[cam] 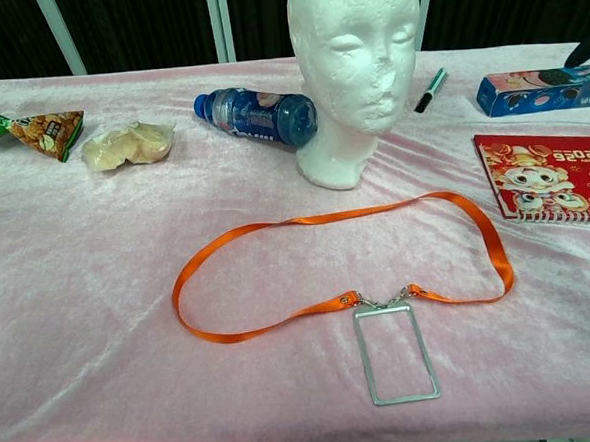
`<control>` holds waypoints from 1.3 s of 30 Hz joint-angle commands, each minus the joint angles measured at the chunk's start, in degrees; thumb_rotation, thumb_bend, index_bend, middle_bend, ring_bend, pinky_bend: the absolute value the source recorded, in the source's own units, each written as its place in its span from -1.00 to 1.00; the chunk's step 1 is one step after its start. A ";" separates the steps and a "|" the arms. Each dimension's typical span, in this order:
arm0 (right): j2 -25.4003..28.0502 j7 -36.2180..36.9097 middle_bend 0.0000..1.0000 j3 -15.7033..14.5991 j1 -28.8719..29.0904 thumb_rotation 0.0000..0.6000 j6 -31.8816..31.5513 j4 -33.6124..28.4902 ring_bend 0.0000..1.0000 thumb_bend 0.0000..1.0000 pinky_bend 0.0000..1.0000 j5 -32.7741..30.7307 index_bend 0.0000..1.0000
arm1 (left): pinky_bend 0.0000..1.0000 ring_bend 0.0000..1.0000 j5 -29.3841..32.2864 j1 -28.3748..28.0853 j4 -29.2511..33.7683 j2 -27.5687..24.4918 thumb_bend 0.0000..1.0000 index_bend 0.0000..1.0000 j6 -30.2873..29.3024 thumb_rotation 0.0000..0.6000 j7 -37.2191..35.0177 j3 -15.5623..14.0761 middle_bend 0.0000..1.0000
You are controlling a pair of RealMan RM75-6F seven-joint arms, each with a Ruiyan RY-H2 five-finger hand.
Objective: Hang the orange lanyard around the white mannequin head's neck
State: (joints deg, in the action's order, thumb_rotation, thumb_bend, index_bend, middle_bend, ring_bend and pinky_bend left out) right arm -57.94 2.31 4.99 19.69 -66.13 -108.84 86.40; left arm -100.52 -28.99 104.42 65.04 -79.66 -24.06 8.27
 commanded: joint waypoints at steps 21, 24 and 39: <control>-0.51 1.39 -0.65 -0.40 0.92 1.00 0.79 3.06 -0.54 -0.68 -0.56 -0.78 -0.50 | -0.73 -1.00 0.02 -0.10 -0.31 0.29 -0.62 -0.53 -0.55 1.00 2.08 -1.28 -0.79; -0.18 1.39 -0.65 -0.38 0.90 1.00 0.66 2.94 -0.54 -0.68 -0.55 -0.92 -0.50 | -0.72 -1.00 0.58 0.27 -0.57 -0.10 -0.62 -0.52 -0.89 1.00 2.20 -1.36 -0.79; -0.93 -0.31 -0.61 0.33 1.03 1.00 0.46 1.45 -0.54 -0.68 -0.55 -4.15 -0.50 | -0.71 -1.00 2.68 1.72 -0.59 -3.49 -0.62 -0.42 -0.36 1.00 5.61 -2.31 -0.68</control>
State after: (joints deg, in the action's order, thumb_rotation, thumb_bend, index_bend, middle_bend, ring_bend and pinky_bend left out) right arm -58.42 2.60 5.11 20.68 -65.67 -107.09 82.98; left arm -98.58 -27.80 104.01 62.13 -80.29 -20.14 6.25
